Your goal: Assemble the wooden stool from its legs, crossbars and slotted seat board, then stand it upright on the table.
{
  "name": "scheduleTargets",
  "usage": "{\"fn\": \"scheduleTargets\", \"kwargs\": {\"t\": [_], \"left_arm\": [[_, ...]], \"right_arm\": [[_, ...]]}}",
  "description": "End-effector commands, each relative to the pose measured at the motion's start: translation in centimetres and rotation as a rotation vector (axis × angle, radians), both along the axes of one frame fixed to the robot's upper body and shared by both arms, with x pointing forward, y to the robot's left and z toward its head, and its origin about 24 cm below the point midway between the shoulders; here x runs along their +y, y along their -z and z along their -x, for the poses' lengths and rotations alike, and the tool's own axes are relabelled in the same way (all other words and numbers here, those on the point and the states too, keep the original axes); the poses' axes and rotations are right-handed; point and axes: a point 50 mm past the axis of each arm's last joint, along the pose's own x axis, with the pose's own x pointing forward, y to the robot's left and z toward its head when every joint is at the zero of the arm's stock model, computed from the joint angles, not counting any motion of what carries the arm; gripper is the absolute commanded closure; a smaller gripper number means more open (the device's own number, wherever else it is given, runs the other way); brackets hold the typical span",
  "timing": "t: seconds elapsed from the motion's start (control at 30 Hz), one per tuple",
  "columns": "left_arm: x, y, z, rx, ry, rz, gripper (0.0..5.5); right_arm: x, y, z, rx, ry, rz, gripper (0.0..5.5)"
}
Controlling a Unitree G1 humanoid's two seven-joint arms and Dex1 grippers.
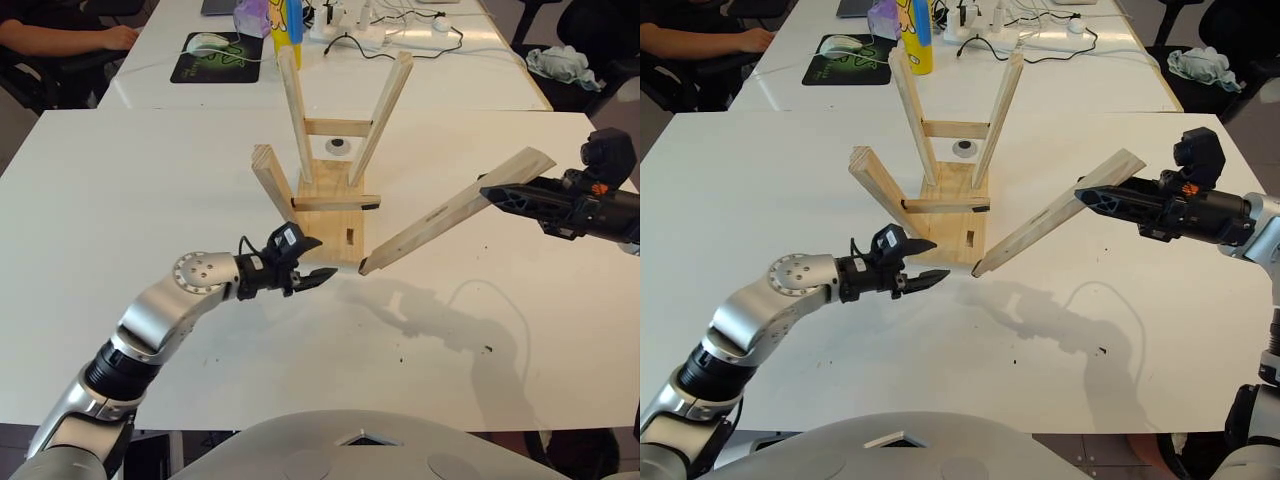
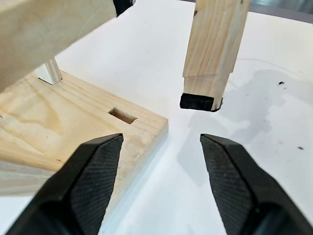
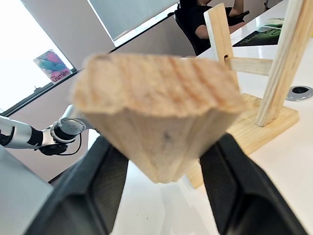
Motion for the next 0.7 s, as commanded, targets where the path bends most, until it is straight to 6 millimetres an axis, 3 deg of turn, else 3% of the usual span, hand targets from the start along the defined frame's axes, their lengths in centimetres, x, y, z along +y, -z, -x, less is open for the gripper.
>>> {"fn": "scheduleTargets", "kwargs": {"t": [0.03,0.13,0.4,0.7], "left_arm": [[-1.1,0.9,-0.7,-0.089,-0.005,-0.067,2.56],[-1.5,1.6,-1.1,-0.073,-0.037,-0.044,2.56],[-2.3,2.6,-1.4,0.038,-0.220,0.136,3.67],[-2.1,6.1,-1.0,0.109,-0.253,-0.104,5.01]], "right_arm": [[-0.3,-0.7,-0.5,-0.034,-0.004,0.057,3.38],[-0.7,-0.6,-0.7,-0.039,0.010,0.068,3.38],[-0.8,-0.5,-1.2,-0.043,0.014,0.071,3.38],[-0.3,-1.5,-2.0,-0.112,0.026,0.025,3.38]]}}
